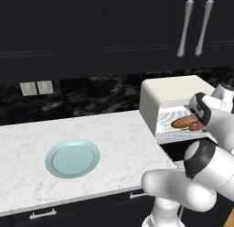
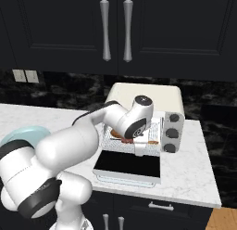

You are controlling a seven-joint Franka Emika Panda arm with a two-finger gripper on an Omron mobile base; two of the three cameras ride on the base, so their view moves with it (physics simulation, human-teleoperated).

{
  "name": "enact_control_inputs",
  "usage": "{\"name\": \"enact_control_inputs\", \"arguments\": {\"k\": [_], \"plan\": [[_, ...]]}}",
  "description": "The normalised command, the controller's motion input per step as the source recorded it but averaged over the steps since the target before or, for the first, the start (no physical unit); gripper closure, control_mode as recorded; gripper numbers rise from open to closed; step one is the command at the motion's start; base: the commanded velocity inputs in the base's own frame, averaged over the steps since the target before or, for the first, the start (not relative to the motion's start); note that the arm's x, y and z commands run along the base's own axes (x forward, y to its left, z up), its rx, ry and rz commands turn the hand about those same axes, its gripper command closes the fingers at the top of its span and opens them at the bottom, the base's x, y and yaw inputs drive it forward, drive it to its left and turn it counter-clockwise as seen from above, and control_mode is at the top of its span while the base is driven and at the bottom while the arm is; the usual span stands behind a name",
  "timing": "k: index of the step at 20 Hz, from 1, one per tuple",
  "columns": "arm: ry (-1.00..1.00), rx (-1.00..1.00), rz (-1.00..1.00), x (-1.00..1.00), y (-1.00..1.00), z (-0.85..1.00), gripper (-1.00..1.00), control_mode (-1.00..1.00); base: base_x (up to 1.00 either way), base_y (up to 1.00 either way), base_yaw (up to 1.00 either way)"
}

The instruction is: Pick up the kebab skewer and baguette bread, and place them inside the toaster oven. Close the toaster oven door and start by setting the timer.

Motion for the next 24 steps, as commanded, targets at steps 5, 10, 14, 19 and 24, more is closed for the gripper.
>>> {"name": "enact_control_inputs", "arguments": {"k": [5, 10, 14, 19, 24], "plan": [[0.00, 0.00, 0.00, 0.09, 0.00, 0.00, 1.00, -1.00, 0.00, 0.00, 0.00], [0.00, 0.00, 0.00, 0.04, 0.00, 0.00, -1.00, -1.00, 0.00, 0.00, 0.00], [0.00, 0.00, 0.00, 0.00, 0.00, 0.00, -1.00, -1.00, 0.00, 0.00, 0.00], [0.00, 0.00, 0.00, 0.00, 0.00, 0.00, -1.00, -1.00, 0.00, 0.00, 0.00], [-0.01, 0.00, 0.00, 0.00, 0.00, 0.03, -1.00, -1.00, 0.00, 0.00, 0.00]]}}
